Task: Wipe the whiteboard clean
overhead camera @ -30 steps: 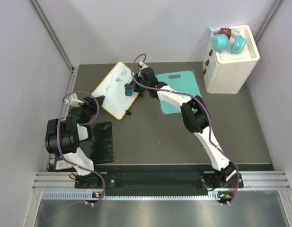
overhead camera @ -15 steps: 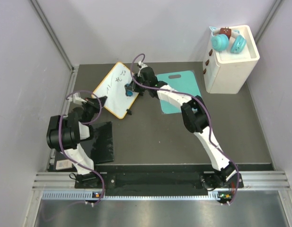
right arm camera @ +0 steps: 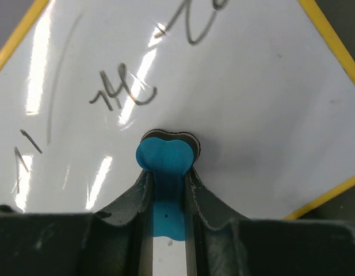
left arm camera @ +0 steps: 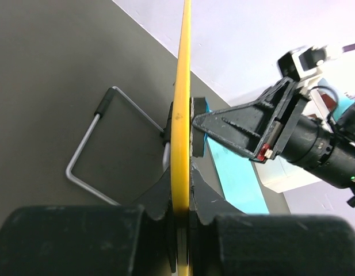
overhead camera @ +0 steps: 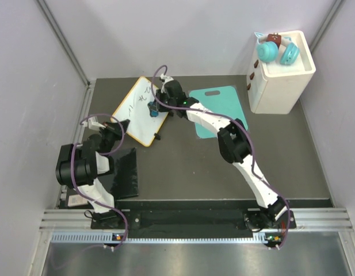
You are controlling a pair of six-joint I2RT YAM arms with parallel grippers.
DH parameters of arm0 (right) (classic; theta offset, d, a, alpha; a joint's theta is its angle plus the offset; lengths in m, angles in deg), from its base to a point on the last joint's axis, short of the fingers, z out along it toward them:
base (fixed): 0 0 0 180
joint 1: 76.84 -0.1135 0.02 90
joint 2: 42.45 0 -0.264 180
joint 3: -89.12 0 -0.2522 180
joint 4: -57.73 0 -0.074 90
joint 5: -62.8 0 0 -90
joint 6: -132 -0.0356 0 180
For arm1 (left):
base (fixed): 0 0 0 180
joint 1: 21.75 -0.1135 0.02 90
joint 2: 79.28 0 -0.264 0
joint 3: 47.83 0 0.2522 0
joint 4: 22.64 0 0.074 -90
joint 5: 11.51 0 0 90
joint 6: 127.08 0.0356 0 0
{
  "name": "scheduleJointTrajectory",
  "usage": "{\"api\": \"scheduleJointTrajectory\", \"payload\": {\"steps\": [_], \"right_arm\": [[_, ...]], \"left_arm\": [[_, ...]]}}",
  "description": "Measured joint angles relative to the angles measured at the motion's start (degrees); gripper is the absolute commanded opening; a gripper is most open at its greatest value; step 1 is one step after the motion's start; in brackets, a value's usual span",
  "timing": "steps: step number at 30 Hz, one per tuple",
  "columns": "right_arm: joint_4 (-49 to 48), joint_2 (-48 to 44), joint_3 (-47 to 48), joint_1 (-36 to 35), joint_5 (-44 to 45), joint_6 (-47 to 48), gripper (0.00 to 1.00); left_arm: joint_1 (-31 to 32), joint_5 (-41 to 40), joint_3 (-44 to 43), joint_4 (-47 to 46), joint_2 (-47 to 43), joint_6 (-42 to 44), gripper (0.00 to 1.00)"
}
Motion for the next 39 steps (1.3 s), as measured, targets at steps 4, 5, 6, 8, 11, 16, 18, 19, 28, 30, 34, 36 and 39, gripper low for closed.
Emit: {"api": "scheduleJointTrajectory", "payload": {"steps": [4,5,6,8,11,16,18,19,28,30,34,36,39], "right_arm": [[-0.1,1.1,3.8,-2.7,1.9,4.0,0.00],[-0.3,1.1,4.2,-3.5,2.7,5.1,0.00],[-0.6,1.1,4.7,-4.5,3.4,6.0,0.00],[-1.4,1.1,5.3,-6.1,4.3,7.1,0.00],[-2.0,1.1,6.4,-8.0,4.7,8.0,0.00],[-1.7,2.3,9.7,-10.0,5.2,9.9,0.00],[-1.5,2.6,10.3,-10.3,5.6,10.4,0.00],[-1.3,2.8,10.6,-10.4,5.7,10.6,0.00],[0.3,3.3,12.4,-10.4,4.5,14.3,0.00],[0.7,3.3,12.6,-10.4,3.6,16.0,0.00],[0.5,3.0,12.0,-10.9,3.3,20.3,0.00],[-1.0,1.9,9.7,-11.6,5.2,23.3,0.00],[-2.3,1.1,8.1,-12.9,8.7,26.9,0.00]], "left_arm": [[-0.1,-0.3,1.4,-0.5,-0.9,0.4,0.00],[-0.1,-0.4,1.7,-0.6,-1.0,0.5,0.00],[-0.1,-0.5,1.9,-0.7,-1.1,0.5,0.00],[-0.2,-0.5,2.1,-0.8,-1.1,0.5,0.00],[-0.2,-0.3,2.1,-0.9,-1.1,0.7,0.00],[-0.2,-0.2,2.1,-0.9,-1.1,0.9,0.00],[-0.2,-0.1,2.2,-0.9,-1.1,1.2,0.00],[-0.2,0.0,2.2,-0.9,-1.1,1.2,0.00],[0.0,0.2,2.4,-0.5,-1.9,2.1,0.00],[0.0,0.1,2.8,0.4,-2.9,2.5,0.00],[0.1,0.0,3.0,2.4,-4.4,3.0,0.00],[0.1,0.0,3.0,3.0,-4.6,3.0,0.00],[0.1,0.1,3.0,3.2,-4.7,3.0,0.00]]}}
